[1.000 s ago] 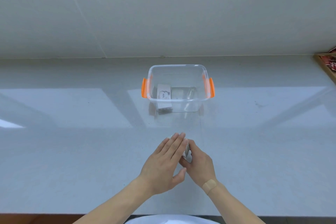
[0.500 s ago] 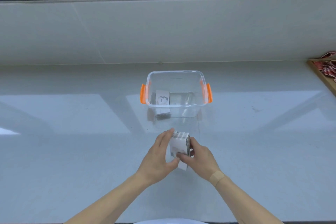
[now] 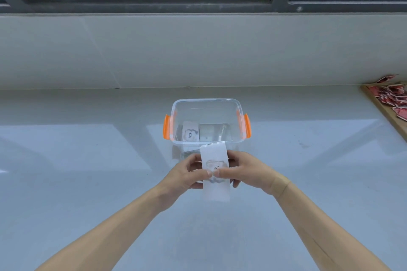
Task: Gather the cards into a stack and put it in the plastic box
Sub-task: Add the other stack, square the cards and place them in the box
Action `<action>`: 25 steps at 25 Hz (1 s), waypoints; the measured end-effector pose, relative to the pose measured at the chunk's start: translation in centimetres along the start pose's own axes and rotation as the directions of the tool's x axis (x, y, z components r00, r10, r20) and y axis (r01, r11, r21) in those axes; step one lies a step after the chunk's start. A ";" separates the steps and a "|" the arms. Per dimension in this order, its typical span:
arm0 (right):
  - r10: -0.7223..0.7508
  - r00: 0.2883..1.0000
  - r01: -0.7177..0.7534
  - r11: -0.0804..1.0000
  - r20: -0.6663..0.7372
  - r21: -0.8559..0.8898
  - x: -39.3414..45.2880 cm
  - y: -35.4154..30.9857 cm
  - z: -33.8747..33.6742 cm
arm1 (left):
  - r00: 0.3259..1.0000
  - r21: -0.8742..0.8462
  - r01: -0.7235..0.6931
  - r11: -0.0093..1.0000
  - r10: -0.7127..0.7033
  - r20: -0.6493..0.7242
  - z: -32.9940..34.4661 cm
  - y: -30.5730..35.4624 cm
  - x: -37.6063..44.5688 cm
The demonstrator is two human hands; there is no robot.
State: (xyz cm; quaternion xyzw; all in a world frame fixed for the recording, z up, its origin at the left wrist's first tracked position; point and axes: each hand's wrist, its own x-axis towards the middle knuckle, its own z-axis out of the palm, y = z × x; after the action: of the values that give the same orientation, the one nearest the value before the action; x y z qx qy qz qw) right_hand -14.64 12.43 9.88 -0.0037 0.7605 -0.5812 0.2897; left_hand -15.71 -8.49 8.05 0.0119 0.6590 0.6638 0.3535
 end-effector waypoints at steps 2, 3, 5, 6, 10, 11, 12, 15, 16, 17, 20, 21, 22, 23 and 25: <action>-0.020 1.000 0.020 1.000 0.016 0.014 0.6 -1.4 -1.0 | 0.999 0.061 -0.035 0.998 0.036 -0.023 -0.1 1.7 0.9; -0.028 0.999 0.028 1.000 0.018 0.013 0.9 -2.0 -1.6 | 0.998 0.087 -0.046 0.995 0.049 -0.037 -0.1 2.7 1.4; -0.044 0.999 0.044 0.999 -0.005 -0.002 1.8 -3.4 -3.1 | 0.995 0.119 -0.064 0.991 0.073 -0.071 -0.4 4.8 2.8; -0.053 0.997 0.052 0.999 -0.055 -0.012 2.3 -3.9 -3.8 | 0.992 0.124 -0.067 0.990 0.079 -0.094 -0.6 5.9 3.7; -0.275 0.739 0.108 0.949 -0.615 -0.295 4.6 -4.1 -7.1 | 0.975 0.104 0.003 0.995 0.020 -0.223 -1.8 9.2 8.1; -0.365 0.656 0.049 0.894 -0.660 -0.446 5.2 -3.5 -7.9 | 0.970 0.114 0.047 0.992 -0.018 -0.243 -2.3 9.6 9.3; -0.425 0.639 -0.012 0.828 -0.641 -0.561 5.9 -2.8 -8.5 | 0.964 0.133 0.104 0.986 -0.068 -0.257 -2.7 9.8 10.5; -0.407 0.788 -0.111 0.644 -0.461 -0.757 7.9 -0.4 -9.4 | 0.936 0.235 0.267 0.935 -0.193 -0.294 -3.2 9.3 13.1; -0.388 0.830 -0.117 0.580 -0.400 -0.806 8.4 0.3 -9.3 | 0.932 0.276 0.291 0.916 -0.206 -0.300 -3.2 8.9 13.8; -0.374 0.862 -0.107 0.526 -0.343 -0.844 8.9 0.9 -9.1 | 0.930 0.312 0.307 0.899 -0.214 -0.298 -3.0 8.4 14.4; -0.342 0.907 -0.050 0.488 -0.244 -0.871 10.2 2.0 -8.7 | 0.923 0.361 0.359 0.861 -0.272 -0.270 -2.5 6.8 16.1; -0.339 0.912 -0.033 0.498 -0.229 -0.866 10.6 2.3 -8.6 | 0.917 0.365 0.383 0.848 -0.301 -0.264 -2.2 6.3 16.6; -0.340 0.914 -0.018 0.509 -0.220 -0.861 10.8 2.4 -8.6 | 0.907 0.369 0.410 0.834 -0.329 -0.262 -2.0 5.9 17.1; -0.347 0.913 -0.003 0.515 -0.212 -0.857 11.0 2.6 -8.7 | 0.897 0.371 0.433 0.821 -0.353 -0.265 -1.9 5.6 17.6; -0.358 0.912 0.015 0.519 -0.202 -0.854 11.2 2.7 -8.6 | 0.880 0.368 0.469 0.803 -0.390 -0.272 -1.5 5.0 18.5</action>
State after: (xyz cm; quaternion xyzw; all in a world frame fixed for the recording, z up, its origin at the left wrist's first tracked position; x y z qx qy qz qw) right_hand -26.88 17.10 3.94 -0.1205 0.9779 -0.1647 0.0455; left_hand -32.59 -0.22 3.90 -0.1229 0.8017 0.4052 0.4219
